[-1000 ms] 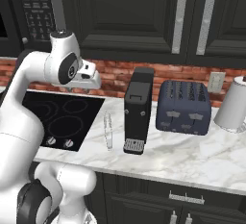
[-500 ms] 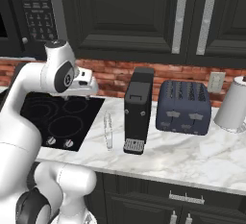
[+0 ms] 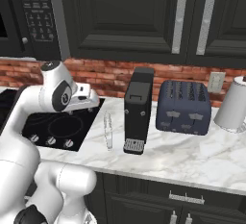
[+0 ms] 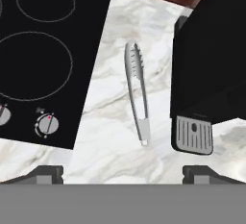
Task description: Pick up the tongs from the counter and place them near the plate next to the oven.
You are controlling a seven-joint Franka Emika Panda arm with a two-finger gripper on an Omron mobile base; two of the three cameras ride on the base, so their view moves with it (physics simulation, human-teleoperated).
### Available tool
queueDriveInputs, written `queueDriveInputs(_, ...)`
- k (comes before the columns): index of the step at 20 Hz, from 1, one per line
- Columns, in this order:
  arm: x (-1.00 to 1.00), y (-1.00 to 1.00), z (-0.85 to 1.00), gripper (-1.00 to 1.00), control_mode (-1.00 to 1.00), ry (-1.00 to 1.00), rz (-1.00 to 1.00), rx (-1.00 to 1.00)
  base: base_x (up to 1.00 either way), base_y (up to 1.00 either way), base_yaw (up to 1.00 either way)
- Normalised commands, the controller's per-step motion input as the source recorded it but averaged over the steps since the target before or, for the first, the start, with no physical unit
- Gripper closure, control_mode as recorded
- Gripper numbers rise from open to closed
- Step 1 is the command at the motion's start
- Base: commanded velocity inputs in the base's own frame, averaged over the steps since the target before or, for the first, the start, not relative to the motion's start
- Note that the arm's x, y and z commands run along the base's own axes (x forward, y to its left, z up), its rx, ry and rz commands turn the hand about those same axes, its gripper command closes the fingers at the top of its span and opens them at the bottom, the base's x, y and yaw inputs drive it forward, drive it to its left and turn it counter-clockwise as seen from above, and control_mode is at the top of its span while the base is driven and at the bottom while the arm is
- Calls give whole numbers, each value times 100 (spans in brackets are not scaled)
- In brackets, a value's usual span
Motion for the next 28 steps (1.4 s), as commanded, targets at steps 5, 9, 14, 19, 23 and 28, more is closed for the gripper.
queueDriveInputs(5,2,-20,-34,-100,-100,10,0,5,0,0,0)
queueDriveInputs(9,5,-23,-27,-100,-100,7,0,3,0,0,0)
queueDriveInputs(14,10,-15,-13,-100,-100,9,0,1,0,0,0)
queueDriveInputs(19,2,0,-11,-100,-100,1,0,-1,0,0,0)
queueDriveInputs(23,3,0,-13,-100,-100,0,0,0,0,0,0)
queueDriveInputs(28,6,0,-11,-100,-100,0,0,0,0,0,0)
